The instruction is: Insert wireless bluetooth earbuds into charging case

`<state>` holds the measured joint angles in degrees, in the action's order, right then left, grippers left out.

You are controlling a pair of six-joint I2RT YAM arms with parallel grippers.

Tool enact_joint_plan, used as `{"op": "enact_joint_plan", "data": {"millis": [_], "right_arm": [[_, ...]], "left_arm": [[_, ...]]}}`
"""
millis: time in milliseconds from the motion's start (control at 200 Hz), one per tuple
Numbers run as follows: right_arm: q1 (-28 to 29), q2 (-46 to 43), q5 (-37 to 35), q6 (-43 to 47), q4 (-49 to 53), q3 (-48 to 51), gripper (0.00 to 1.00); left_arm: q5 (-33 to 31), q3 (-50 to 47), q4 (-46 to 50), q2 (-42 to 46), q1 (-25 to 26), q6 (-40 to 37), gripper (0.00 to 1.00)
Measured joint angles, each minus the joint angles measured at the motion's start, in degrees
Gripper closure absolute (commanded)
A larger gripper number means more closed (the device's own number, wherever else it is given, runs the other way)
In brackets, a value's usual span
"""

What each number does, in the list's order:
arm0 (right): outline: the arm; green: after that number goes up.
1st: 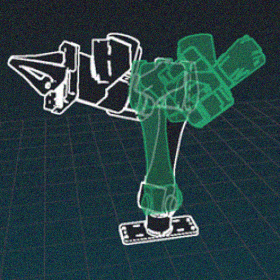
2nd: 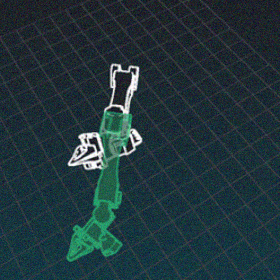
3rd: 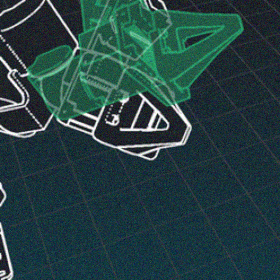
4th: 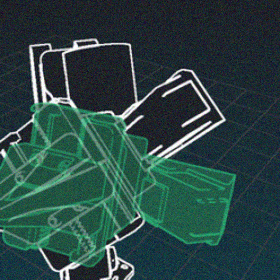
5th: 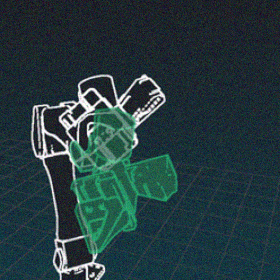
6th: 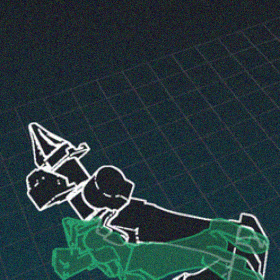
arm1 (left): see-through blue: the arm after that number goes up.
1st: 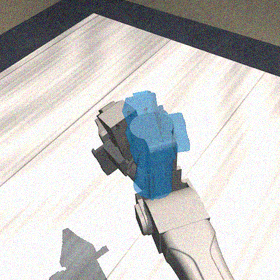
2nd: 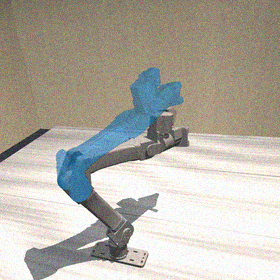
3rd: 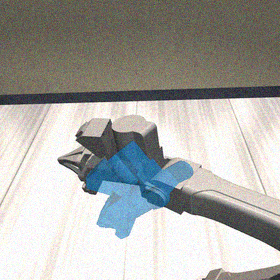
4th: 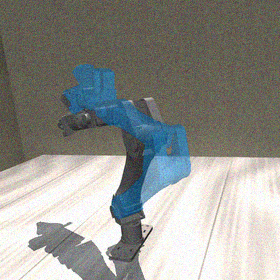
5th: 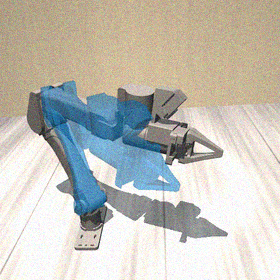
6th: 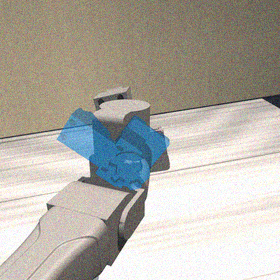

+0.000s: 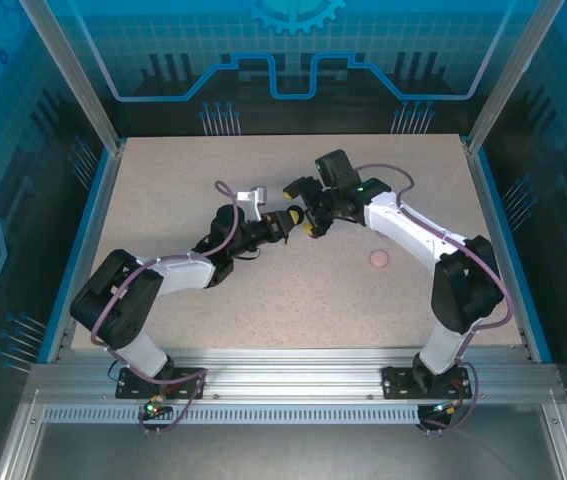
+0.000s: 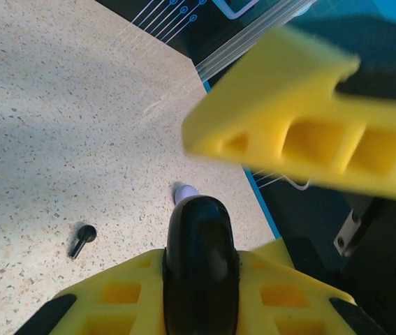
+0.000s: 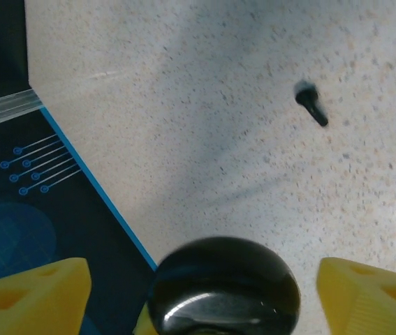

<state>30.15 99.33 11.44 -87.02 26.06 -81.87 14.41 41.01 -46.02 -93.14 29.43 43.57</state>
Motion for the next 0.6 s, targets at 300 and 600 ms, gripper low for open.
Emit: {"op": "enact_joint_plan", "data": {"millis": [300, 600], "right_arm": [[-8.0, -8.5, -0.4, 11.0, -1.3, 5.2, 0.11], [-11.5, -20.2, 1.1, 32.8, -9.3, 23.3, 0.12]], "left_arm": [[9.3, 3.1, 8.7, 3.1, -2.1, -3.7, 1.0], [23.8, 10.3, 16.8, 5.2, -9.6, -7.4, 1.0]]}}
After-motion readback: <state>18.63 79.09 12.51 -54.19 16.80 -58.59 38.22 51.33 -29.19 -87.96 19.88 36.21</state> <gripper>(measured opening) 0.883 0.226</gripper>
